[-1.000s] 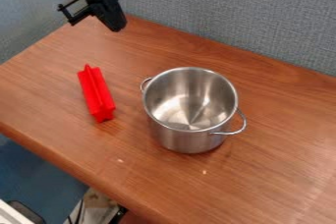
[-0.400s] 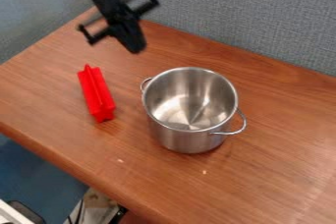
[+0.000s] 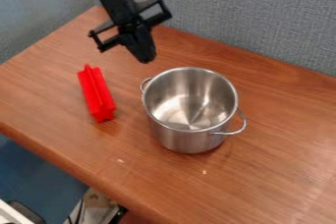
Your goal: Move the red object from the metal pot to the table
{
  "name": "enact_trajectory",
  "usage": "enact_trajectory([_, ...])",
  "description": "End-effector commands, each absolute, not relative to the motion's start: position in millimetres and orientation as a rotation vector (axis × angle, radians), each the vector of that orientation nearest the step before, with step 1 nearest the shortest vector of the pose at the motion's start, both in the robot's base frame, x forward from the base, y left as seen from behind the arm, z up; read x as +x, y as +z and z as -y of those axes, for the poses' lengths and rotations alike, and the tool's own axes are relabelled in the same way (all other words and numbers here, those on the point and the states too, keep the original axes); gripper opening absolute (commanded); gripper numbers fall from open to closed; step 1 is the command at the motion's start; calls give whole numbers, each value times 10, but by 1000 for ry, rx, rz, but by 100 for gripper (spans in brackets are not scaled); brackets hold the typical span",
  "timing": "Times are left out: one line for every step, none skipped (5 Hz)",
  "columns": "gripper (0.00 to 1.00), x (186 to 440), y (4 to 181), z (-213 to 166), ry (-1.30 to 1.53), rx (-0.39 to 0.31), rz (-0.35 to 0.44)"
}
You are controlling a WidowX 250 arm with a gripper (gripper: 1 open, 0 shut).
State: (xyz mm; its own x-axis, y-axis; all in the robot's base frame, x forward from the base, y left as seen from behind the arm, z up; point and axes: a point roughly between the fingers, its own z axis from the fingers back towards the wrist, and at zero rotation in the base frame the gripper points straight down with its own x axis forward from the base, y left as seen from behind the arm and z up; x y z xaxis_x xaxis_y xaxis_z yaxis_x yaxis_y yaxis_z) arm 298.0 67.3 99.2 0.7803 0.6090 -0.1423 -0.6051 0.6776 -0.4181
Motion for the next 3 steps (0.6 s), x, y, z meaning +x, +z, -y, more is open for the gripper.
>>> enact_trajectory([0, 3017, 1113, -850, 643, -469, 28])
enact_trajectory([0, 2911, 977, -772, 645, -458, 60])
enact_trajectory([0, 2800, 995, -607, 620, -479, 102])
